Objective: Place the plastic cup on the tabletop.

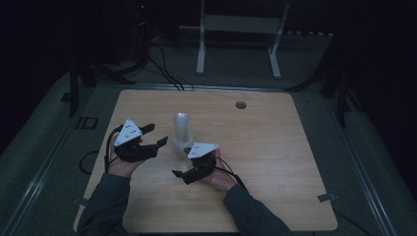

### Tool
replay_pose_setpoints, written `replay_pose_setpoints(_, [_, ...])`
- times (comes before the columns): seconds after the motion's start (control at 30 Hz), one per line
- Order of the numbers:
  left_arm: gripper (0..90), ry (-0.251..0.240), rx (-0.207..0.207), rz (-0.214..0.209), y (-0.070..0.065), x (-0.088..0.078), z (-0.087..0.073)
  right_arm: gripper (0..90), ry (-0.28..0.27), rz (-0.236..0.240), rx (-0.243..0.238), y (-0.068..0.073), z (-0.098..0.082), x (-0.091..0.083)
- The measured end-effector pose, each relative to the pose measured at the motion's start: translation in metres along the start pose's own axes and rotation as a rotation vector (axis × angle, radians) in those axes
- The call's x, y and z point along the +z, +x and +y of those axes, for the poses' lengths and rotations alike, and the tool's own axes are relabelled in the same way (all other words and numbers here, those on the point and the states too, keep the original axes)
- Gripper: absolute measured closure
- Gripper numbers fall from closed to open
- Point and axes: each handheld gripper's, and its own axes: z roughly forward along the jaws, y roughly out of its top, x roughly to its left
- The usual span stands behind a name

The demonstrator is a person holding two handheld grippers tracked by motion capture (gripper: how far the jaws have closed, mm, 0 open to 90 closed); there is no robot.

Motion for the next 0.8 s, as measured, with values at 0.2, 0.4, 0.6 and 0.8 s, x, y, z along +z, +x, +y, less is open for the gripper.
replay_pose_setpoints(0.2, [34.3, 0.001, -0.001, 0.0, 0.0, 0.0, 0.0, 10.6, 0.006, -0.012, 0.015, -0.003, -0.001, -0.001])
replay_pose_setpoints(0.4, [34.3, 0.002, 0.0, -0.001, 0.0, 0.0, 0.0, 10.6, 0.009, 0.001, 0.022, -0.004, -0.003, -0.004])
replay_pose_setpoints(0.6, [34.3, 0.002, 0.001, -0.003, 0.0, 0.001, 0.0, 10.6, 0.011, 0.005, 0.024, -0.004, -0.005, -0.007])
replay_pose_setpoints(0.8, [34.3, 0.001, 0.001, -0.004, 0.0, 0.001, 0.001, 10.6, 0.009, 0.017, 0.032, -0.005, -0.008, -0.011])
